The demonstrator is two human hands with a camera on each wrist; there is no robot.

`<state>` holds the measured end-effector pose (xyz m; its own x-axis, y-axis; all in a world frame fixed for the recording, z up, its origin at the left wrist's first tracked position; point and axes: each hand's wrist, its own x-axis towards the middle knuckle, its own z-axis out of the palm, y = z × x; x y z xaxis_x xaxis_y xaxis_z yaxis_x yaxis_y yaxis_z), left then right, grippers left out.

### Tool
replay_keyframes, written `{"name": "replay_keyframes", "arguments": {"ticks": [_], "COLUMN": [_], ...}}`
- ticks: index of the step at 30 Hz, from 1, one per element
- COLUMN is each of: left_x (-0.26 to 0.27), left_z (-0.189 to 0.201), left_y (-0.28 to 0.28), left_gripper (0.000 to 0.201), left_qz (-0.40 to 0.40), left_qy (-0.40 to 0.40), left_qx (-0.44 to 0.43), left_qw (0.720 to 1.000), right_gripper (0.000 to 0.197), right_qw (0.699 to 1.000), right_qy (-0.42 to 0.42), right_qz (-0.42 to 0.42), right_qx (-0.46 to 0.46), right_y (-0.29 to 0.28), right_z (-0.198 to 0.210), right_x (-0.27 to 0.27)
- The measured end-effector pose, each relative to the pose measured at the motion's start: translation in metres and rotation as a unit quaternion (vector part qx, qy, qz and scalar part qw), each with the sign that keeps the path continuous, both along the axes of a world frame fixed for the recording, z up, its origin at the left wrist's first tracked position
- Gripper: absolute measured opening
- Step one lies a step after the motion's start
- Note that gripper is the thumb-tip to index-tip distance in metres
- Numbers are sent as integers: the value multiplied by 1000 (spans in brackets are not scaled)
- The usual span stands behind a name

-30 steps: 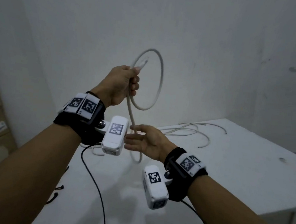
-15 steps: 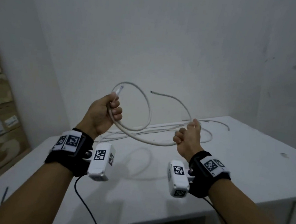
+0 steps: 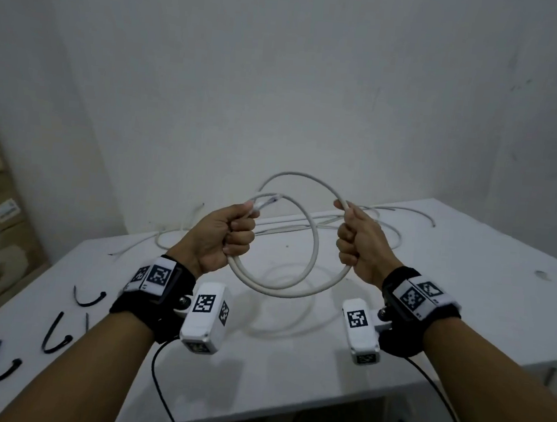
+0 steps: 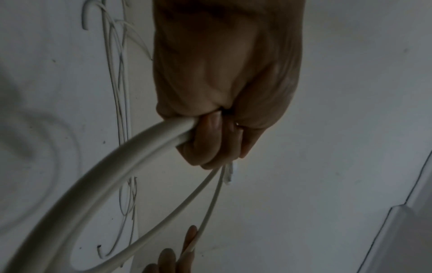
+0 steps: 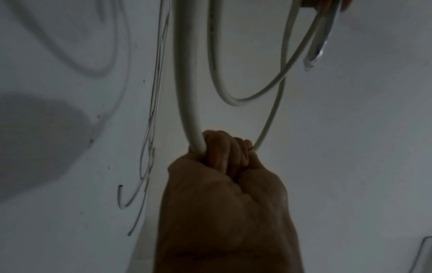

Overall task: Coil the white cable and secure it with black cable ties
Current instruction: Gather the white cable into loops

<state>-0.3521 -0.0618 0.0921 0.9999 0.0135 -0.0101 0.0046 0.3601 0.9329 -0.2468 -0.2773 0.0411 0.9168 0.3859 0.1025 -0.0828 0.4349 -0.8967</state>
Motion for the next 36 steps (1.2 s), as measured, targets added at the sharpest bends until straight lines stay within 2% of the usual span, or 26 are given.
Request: {"name": "replay_keyframes", "arguments": {"ticks": [6, 9, 11, 16, 19, 22, 24, 27, 29, 30, 34, 36], "left_x": [16, 20, 21, 25, 30, 33, 33, 34, 34, 34, 35, 36], "left_z": [-7, -12, -15, -27, -34, -38, -38, -34, -32, -32, -26, -18], "left_y": [0, 2, 2, -16, -31, -39, -41, -43, -41, -40, -31, -28], "left_gripper": [26, 21, 20, 18, 21, 28, 26, 21, 21, 22, 28, 31], "left_qz": [46, 95, 91, 80, 88, 95, 100, 92, 99, 109, 150, 153], "left_qy": [12, -9, 2, 28, -5, -17, -22, -28, -41, -47, -66, -74], "left_qx": [75, 189, 229, 326, 422, 555, 614, 641, 634, 614, 416, 370], "left_qw": [996, 977, 969, 941, 902, 826, 783, 762, 766, 780, 894, 914], "right_gripper": [22, 21, 24, 28, 30, 32, 32, 33, 32, 31, 27, 29], "right_qw": [998, 997, 996, 983, 963, 953, 954, 951, 950, 951, 957, 963], "right_qy": [-25, -8, -6, -86, -127, -134, -136, -154, -166, -167, -159, -152], "right_qz": [-11, -56, -64, -22, -17, -6, 6, 13, 21, 28, 32, 27], "right_qx": [-60, -55, -56, -159, -237, -270, -266, -267, -265, -259, -239, -222], "right_y": [-4, -7, -12, -10, -1, 4, 4, 6, 6, 5, 2, 3], "right_z": [2, -2, -4, -12, -17, -22, -22, -20, -18, -16, -11, -11], "right_x": [13, 24, 31, 30, 26, 25, 25, 24, 23, 23, 21, 19]}}
